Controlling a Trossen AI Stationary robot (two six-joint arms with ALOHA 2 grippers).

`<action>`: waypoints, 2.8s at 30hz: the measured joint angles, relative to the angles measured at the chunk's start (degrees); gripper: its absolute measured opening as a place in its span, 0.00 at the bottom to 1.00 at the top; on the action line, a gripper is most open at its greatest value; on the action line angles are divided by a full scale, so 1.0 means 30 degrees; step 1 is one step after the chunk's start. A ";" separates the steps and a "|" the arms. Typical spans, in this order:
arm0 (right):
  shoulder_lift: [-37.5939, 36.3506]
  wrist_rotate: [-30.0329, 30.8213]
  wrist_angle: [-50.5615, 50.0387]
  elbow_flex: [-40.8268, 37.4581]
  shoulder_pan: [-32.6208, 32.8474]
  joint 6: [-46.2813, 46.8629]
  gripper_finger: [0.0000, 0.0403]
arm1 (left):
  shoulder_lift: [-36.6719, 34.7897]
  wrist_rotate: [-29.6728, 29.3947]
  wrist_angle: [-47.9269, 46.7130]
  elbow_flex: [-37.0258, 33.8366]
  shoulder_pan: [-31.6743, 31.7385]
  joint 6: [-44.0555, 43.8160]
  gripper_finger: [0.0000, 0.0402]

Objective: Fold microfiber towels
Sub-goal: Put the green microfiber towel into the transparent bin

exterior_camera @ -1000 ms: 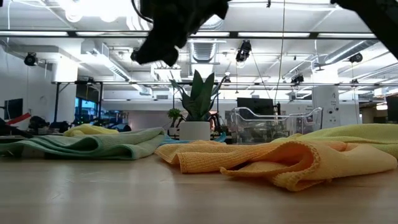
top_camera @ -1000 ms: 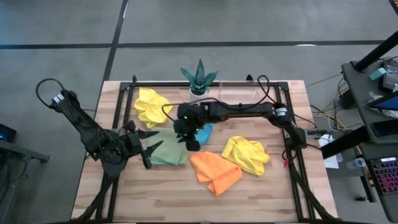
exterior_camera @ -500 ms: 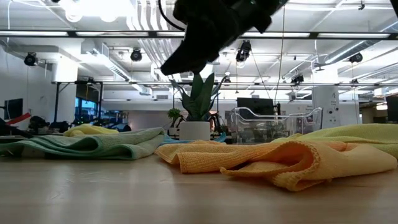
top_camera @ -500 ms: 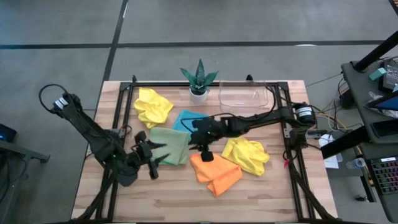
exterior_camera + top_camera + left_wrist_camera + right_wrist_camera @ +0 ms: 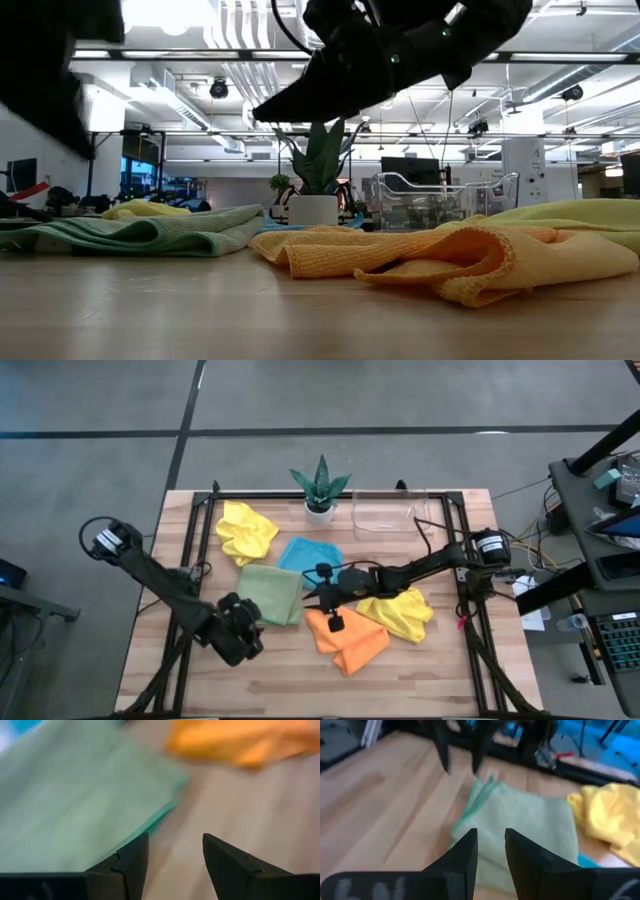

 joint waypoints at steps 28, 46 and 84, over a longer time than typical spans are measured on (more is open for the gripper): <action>0.7356 -0.0254 -0.4596 0.8721 0.0552 0.1397 0.47 | 0.0724 -0.0615 -0.3261 -0.0008 0.0868 0.0325 0.43; 0.9070 0.1762 -0.6093 1.0397 0.0627 0.1842 0.45 | 0.0717 -0.1244 -0.3238 -0.0008 0.0905 0.0331 0.43; 0.6040 0.2370 -1.0530 1.0375 0.0627 0.0389 0.03 | 0.0659 -0.1447 -0.3110 0.0072 0.0991 0.0425 0.43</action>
